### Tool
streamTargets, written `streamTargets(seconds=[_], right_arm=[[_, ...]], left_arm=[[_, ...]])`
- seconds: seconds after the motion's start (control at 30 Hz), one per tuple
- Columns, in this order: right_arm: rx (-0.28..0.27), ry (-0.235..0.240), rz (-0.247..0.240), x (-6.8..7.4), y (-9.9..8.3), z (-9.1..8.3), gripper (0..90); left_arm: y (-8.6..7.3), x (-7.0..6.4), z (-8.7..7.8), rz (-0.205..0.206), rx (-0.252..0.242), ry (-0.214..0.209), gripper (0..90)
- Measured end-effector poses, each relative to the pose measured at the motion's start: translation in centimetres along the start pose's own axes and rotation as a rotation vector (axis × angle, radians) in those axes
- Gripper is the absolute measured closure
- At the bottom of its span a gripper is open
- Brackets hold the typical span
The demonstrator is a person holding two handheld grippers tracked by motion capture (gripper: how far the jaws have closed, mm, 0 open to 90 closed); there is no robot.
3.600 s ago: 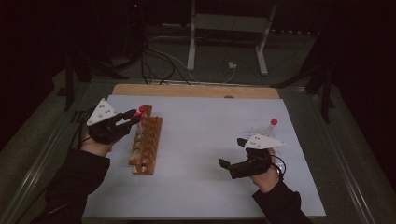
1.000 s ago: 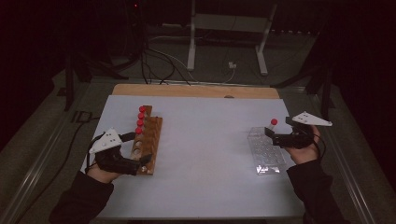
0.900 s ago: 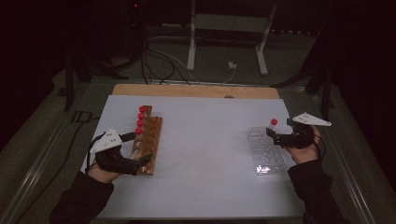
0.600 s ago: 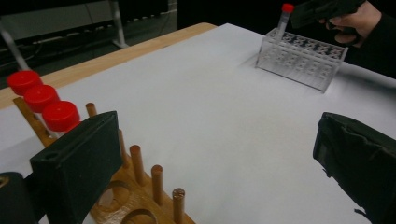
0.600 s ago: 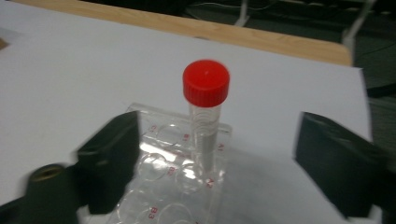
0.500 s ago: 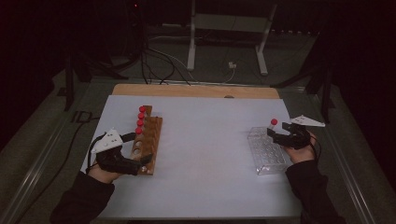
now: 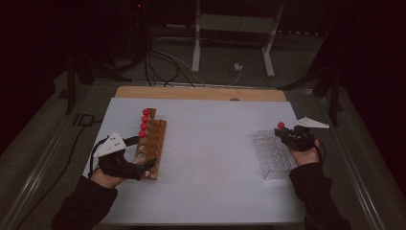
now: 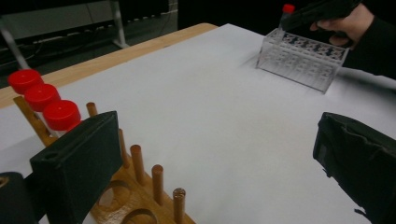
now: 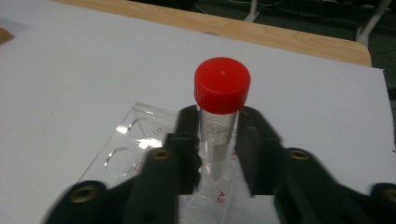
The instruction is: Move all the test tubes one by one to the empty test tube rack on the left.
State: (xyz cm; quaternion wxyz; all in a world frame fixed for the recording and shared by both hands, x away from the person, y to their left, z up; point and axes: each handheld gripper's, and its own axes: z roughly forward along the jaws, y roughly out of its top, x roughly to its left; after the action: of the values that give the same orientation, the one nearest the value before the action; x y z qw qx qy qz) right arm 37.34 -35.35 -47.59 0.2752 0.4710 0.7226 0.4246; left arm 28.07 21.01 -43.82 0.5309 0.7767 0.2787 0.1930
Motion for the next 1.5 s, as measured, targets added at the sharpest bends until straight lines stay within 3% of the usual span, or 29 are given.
streamTargets(seconds=[0.23,0.8,0.93,1.23,1.5], right_arm=[[0.005,-0.001,-0.015,0.2,0.4,-0.3,74.9],[-0.056,0.005,-0.06,0.6,2.6,-3.4,75.0],[-0.071,0.005,-0.088,1.2,3.4,-4.3,75.1],[-0.069,0.066,-0.116,3.0,4.6,-4.9,75.1],[-0.072,0.12,-0.16,5.6,5.3,-5.2,75.1]], left_arm=[[0.0,0.0,0.0,-0.001,0.003,-0.003,2.1],[0.2,0.0,-0.1,0.001,0.005,-0.014,2.1],[0.3,-0.2,-0.1,0.005,0.007,-0.016,2.1],[0.4,-0.3,0.0,0.006,0.004,-0.029,2.1],[0.7,-0.7,0.1,0.016,0.004,-0.041,2.1]])
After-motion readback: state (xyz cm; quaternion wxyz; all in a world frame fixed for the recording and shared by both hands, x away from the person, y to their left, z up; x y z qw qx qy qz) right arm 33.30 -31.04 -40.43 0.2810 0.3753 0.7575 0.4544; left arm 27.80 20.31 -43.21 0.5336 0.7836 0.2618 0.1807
